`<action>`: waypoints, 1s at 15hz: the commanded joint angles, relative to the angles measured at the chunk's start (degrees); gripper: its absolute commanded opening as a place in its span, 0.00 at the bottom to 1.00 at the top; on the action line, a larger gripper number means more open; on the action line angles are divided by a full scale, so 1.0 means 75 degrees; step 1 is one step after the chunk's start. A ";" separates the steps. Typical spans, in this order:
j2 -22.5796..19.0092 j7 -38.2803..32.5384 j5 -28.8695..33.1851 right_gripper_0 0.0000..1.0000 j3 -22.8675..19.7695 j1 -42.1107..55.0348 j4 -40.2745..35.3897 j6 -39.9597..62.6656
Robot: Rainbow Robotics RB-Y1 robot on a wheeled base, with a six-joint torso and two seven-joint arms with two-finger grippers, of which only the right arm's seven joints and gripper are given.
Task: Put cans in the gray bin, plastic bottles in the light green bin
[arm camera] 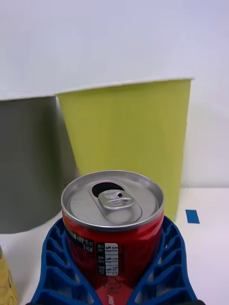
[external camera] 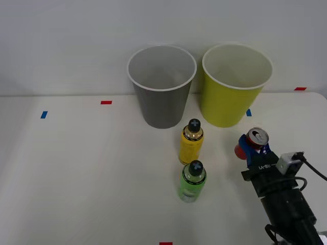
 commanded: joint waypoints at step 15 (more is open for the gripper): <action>0.0171 -0.2097 -0.0052 0.00 0.0348 -0.2947 -0.2147 0.3003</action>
